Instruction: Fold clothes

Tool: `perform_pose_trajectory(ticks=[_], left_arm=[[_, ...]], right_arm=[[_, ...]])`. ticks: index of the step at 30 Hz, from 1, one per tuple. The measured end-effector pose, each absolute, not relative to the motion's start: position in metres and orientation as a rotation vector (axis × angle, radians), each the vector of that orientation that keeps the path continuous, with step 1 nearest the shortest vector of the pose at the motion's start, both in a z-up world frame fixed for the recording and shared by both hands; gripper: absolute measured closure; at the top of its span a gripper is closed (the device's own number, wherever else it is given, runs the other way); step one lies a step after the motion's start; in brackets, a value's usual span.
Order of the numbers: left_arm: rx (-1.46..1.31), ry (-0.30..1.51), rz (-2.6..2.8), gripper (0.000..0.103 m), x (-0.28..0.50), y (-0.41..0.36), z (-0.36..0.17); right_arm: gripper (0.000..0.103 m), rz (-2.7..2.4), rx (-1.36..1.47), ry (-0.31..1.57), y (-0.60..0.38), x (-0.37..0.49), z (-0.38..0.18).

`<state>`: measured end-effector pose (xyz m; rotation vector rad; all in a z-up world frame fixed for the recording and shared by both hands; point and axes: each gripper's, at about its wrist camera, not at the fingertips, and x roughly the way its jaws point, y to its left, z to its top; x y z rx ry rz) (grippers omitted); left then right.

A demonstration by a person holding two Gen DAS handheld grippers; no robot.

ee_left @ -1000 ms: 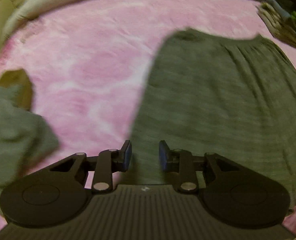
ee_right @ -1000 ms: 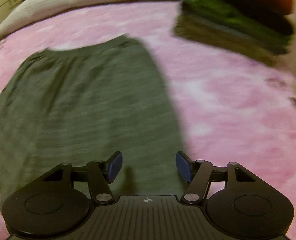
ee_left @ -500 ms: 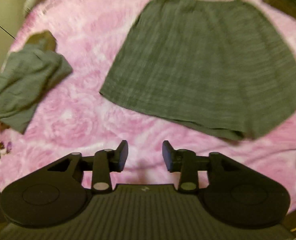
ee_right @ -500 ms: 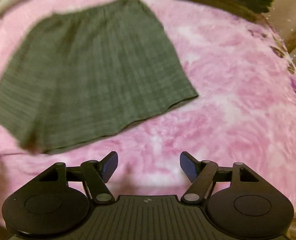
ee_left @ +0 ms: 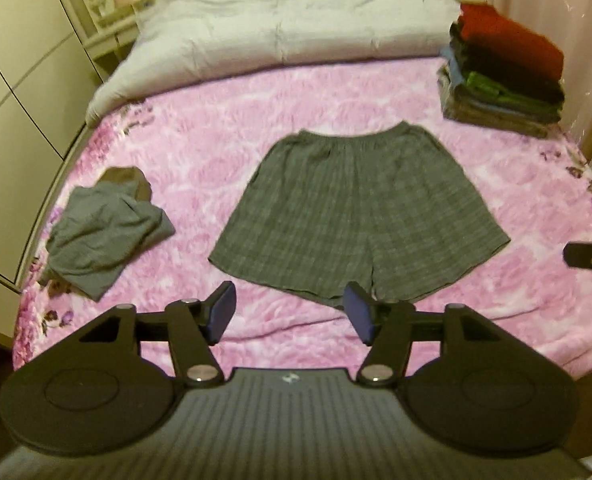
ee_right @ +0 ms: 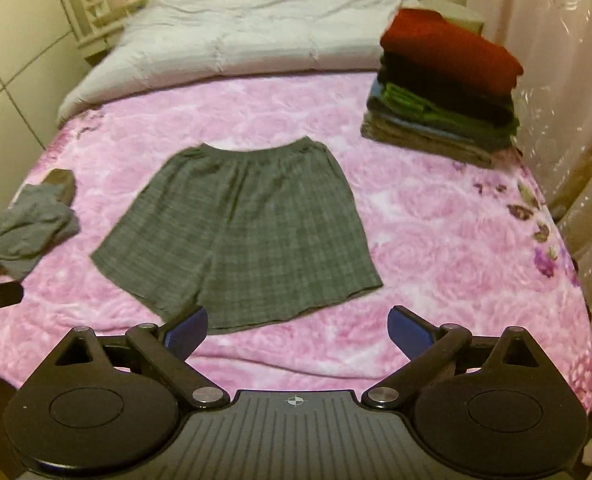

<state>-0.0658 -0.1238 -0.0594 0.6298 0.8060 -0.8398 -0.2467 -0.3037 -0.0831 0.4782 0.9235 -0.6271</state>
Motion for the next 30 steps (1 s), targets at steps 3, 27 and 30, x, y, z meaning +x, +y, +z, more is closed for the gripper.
perform_pose_trajectory(ticks=[3,27,30], left_arm=[[0.610,0.776,-0.834,0.043,-0.078,-0.115,-0.045],[0.627,0.801,-0.835,0.040,-0.075,-0.096,-0.031],[0.644,0.814,-0.851,0.040,-0.067,-0.096,-0.034]], right_arm=[[0.004,-0.607,0.467,0.925,-0.295,-0.253,-0.077],[0.004,-0.577,0.476,1.007,-0.266,-0.249,-0.059],[0.004,-0.598,0.483,1.023,-0.262,-0.241,-0.058]])
